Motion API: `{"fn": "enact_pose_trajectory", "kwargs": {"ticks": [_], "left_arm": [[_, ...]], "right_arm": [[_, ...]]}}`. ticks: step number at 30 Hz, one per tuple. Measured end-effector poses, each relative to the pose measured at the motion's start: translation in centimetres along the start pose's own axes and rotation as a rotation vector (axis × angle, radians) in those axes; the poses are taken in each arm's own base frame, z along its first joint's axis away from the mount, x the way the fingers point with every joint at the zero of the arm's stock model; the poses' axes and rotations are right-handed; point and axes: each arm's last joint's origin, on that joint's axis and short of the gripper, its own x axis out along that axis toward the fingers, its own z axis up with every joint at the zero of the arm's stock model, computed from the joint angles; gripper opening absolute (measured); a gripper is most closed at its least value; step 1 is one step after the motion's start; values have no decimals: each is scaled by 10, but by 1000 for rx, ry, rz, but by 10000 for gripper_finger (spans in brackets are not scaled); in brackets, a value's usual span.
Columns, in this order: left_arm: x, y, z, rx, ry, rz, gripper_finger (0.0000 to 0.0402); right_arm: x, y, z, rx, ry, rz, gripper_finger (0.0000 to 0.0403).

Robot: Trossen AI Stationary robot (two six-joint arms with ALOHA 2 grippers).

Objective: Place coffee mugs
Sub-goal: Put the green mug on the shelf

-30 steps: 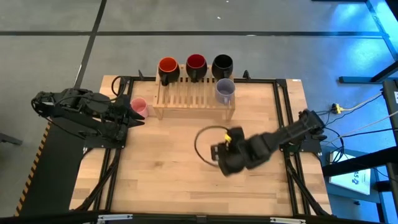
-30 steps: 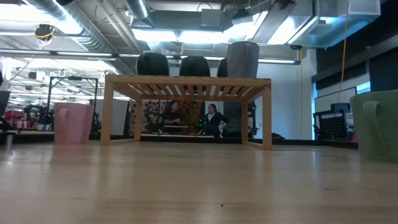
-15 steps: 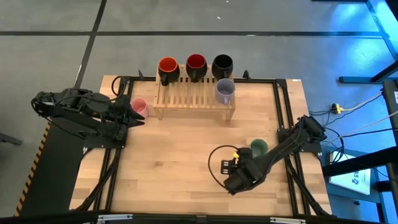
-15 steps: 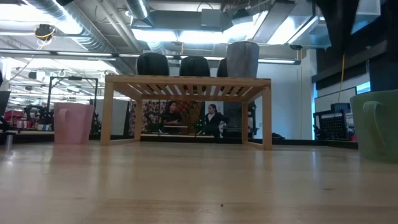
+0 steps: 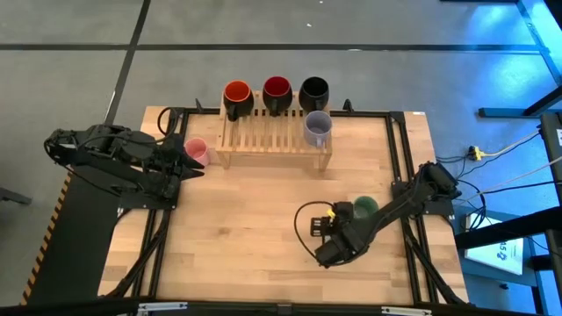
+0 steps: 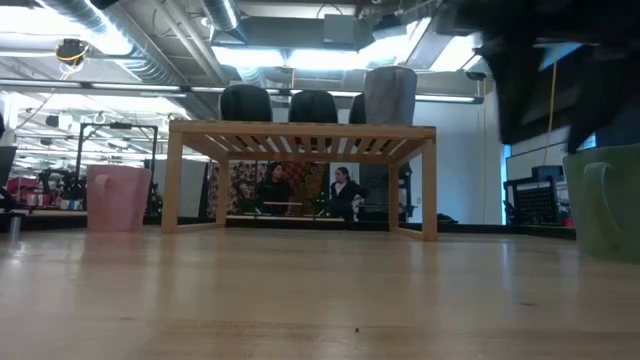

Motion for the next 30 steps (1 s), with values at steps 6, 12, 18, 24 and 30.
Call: {"fn": "enact_pose_trajectory", "kwargs": {"ticks": [6,12,18,24,30], "left_arm": [[0,0,0,0,0,0,102],[0,0,0,0,0,0,102],[0,0,0,0,-1,-1,102],[0,0,0,0,-1,0,102],[0,0,0,50,-1,0,102]], "right_arm": [[18,8,21,-133,-14,-73,232],[37,11,35,-275,114,-169,232],[36,10,30,-371,249,-183,232],[29,0,17,-449,343,-230,232],[20,-10,4,-472,427,-277,232]]}}
